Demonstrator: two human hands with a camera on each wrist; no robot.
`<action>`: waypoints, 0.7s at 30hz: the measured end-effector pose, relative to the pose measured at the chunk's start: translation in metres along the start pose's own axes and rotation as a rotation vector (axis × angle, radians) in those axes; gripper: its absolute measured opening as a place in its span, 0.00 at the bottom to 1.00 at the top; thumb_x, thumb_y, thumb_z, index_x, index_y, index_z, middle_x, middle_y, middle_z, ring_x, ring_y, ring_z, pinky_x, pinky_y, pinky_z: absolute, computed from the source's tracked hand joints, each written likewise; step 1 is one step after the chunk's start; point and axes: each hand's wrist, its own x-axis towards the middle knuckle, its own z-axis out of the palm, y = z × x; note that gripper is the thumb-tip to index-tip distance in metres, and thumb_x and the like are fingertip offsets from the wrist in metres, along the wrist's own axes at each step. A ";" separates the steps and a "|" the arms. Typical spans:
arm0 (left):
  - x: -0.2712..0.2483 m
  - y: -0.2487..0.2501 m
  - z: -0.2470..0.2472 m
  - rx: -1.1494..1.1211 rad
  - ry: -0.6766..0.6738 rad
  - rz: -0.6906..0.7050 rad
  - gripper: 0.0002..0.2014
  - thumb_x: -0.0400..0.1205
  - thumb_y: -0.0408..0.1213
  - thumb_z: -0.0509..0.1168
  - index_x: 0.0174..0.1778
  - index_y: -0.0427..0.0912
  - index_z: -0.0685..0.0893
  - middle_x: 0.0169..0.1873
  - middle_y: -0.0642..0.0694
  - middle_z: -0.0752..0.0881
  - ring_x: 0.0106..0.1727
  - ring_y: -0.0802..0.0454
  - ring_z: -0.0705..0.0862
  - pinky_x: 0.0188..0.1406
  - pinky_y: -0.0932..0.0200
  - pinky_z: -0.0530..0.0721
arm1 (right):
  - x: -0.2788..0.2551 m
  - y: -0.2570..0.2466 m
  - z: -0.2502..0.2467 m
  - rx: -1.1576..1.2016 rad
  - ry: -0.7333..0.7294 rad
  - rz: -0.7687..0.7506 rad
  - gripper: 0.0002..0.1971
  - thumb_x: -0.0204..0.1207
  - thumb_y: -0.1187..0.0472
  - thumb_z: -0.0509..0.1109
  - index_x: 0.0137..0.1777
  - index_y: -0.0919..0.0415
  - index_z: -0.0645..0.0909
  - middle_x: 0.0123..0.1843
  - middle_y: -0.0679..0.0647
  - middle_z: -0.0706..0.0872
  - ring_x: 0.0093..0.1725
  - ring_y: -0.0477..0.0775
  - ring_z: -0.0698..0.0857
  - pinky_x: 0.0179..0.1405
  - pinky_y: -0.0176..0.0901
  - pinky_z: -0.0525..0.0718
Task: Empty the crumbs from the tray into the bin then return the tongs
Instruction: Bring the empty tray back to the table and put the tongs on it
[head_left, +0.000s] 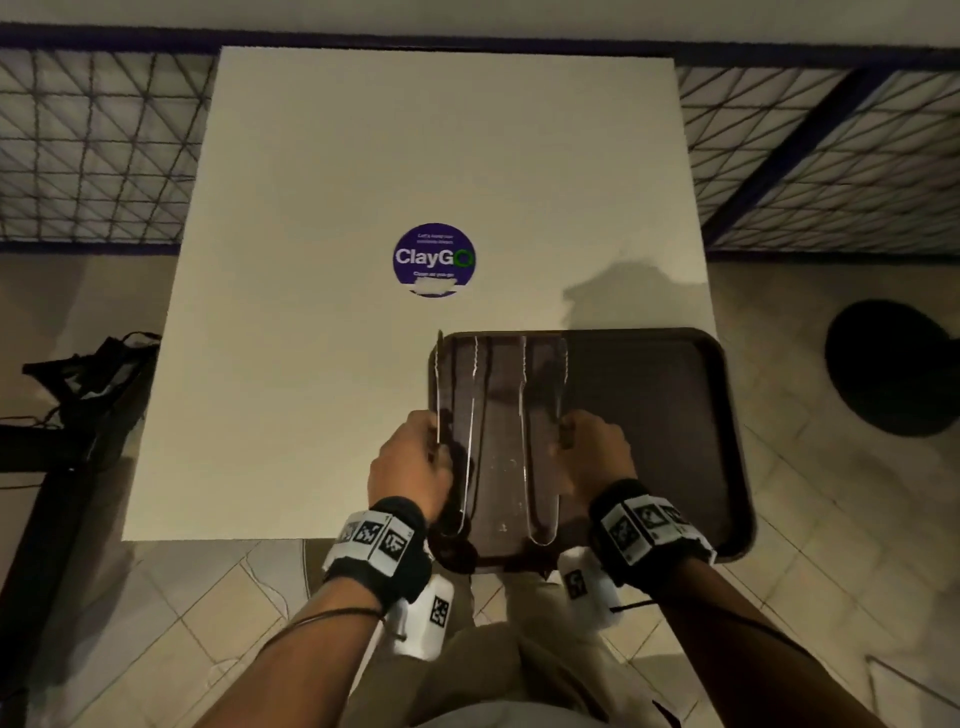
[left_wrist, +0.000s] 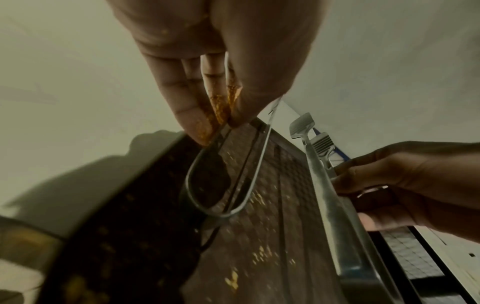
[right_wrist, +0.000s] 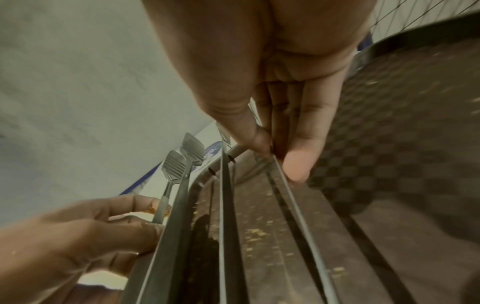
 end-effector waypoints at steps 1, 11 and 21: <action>-0.001 0.009 0.011 0.010 -0.022 -0.001 0.15 0.82 0.38 0.66 0.63 0.53 0.77 0.49 0.52 0.87 0.49 0.45 0.86 0.51 0.53 0.82 | 0.001 0.012 -0.005 -0.004 0.014 0.018 0.05 0.76 0.63 0.62 0.46 0.57 0.80 0.49 0.58 0.86 0.46 0.62 0.83 0.43 0.44 0.78; 0.000 0.051 0.098 0.064 -0.089 -0.049 0.20 0.81 0.36 0.68 0.69 0.51 0.76 0.56 0.45 0.87 0.57 0.42 0.86 0.56 0.47 0.85 | 0.020 0.078 -0.026 -0.038 0.084 0.048 0.07 0.75 0.66 0.64 0.47 0.62 0.83 0.51 0.64 0.87 0.53 0.68 0.85 0.45 0.43 0.78; -0.007 0.061 0.113 0.104 -0.024 -0.030 0.27 0.81 0.36 0.67 0.76 0.51 0.70 0.57 0.45 0.86 0.56 0.41 0.86 0.56 0.43 0.85 | 0.034 0.091 -0.024 0.022 0.105 0.022 0.05 0.73 0.63 0.67 0.45 0.56 0.84 0.48 0.61 0.88 0.51 0.67 0.84 0.47 0.43 0.80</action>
